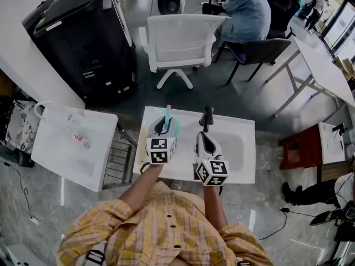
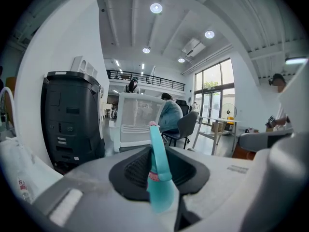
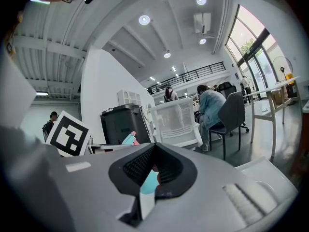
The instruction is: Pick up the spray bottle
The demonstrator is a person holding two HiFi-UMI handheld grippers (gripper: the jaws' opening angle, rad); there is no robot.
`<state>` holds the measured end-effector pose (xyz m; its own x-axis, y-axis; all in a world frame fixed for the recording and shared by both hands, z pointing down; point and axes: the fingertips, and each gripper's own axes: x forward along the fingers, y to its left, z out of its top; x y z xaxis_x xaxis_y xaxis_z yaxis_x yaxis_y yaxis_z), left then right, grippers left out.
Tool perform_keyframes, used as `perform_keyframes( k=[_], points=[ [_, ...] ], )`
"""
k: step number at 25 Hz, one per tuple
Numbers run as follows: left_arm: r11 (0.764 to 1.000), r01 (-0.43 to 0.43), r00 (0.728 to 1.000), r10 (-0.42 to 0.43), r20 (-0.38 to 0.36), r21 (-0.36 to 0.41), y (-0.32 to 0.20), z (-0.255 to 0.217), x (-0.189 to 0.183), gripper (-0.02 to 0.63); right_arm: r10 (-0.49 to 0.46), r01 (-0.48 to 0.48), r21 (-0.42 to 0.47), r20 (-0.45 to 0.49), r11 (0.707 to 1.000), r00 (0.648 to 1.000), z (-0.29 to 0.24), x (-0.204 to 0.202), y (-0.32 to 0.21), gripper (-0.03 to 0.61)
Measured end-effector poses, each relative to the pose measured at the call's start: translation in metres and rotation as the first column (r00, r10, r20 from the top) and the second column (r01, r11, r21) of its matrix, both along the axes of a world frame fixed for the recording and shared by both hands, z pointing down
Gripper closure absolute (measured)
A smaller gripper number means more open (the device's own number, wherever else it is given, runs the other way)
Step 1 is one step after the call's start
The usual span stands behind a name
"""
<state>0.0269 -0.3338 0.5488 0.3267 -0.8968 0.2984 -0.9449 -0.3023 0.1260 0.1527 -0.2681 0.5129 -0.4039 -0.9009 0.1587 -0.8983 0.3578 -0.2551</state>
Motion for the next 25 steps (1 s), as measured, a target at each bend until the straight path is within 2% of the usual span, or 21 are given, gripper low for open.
perform_keyframes(
  k=[25],
  points=[
    [0.992,-0.089,0.996,0.091,-0.014,0.084,0.133,-0.059,-0.048,0.535,0.092,-0.091,0.060,-0.028,0.994,0.995,-0.054,-0.034,0.121,0.578]
  ],
)
